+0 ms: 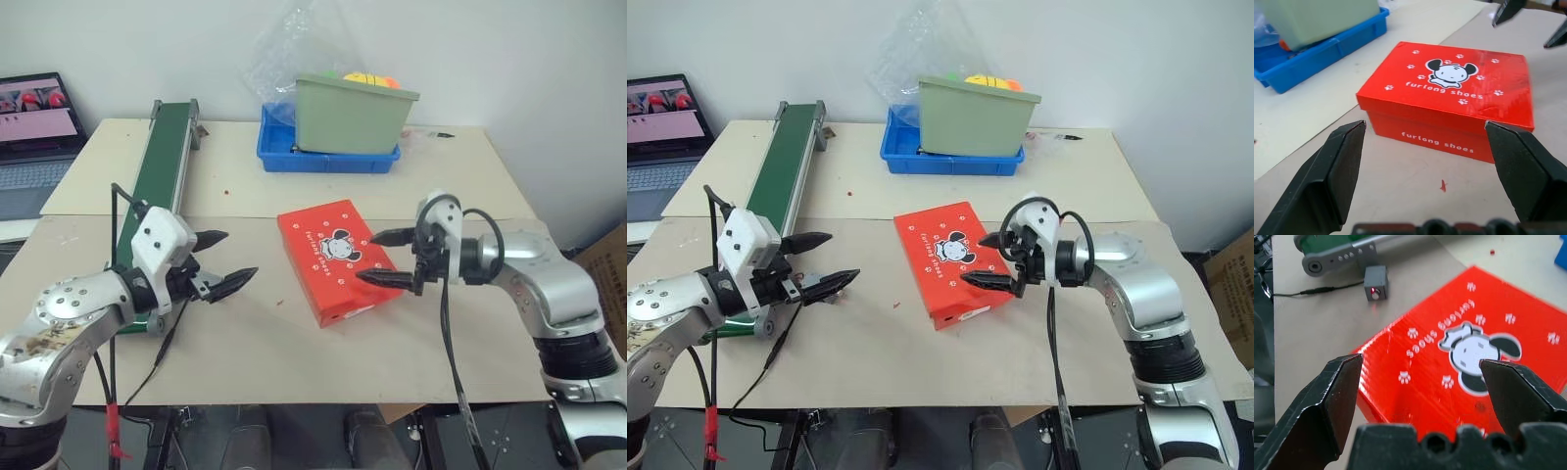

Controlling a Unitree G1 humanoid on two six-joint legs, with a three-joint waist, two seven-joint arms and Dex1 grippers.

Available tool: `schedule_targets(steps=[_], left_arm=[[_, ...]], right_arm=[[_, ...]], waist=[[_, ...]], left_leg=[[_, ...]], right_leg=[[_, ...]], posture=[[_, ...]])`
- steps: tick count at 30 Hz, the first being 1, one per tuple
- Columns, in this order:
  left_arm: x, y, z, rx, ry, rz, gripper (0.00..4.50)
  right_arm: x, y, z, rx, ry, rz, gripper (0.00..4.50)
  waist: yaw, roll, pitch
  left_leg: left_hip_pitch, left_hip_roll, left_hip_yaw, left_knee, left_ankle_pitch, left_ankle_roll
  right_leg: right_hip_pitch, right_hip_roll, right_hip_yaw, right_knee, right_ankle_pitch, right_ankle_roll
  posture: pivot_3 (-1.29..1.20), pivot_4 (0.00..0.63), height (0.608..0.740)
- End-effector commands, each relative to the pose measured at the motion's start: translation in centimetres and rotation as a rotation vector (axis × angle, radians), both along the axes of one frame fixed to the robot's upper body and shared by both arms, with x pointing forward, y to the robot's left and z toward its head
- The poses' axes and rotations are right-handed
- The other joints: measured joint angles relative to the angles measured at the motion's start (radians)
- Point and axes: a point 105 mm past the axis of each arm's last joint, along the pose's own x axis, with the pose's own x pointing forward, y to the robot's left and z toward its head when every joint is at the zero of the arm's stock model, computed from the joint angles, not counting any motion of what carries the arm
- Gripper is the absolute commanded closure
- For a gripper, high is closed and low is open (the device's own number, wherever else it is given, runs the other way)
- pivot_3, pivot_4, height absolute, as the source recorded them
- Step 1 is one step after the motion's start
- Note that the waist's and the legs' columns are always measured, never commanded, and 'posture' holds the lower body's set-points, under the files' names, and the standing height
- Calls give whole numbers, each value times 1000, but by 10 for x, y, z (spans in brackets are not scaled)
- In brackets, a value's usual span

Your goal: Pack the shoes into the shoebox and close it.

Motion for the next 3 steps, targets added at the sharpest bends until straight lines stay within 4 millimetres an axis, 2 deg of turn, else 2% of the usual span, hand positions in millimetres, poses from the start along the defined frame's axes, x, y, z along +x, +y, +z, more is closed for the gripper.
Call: schedule_targets(steps=[1, 3], left_arm=[[-1, 1, 13, -23, -71, 16, 342], [-1, 1, 14, -31, -75, 18, 342]], right_arm=[[7, -2, 19, 49, -83, -18, 23], [8, -2, 20, 45, -94, -20, 23]], waist=[[-1, 0, 0], [-3, 0, 0]], left_leg=[[0, 0, 0, 0, 0, 0], [0, 0, 0, 0, 0, 0]], right_leg=[[0, 0, 0, 0, 0, 0], [0, 0, 0, 0, 0, 0]], posture=[[0, 150, 740], [0, 150, 740]])
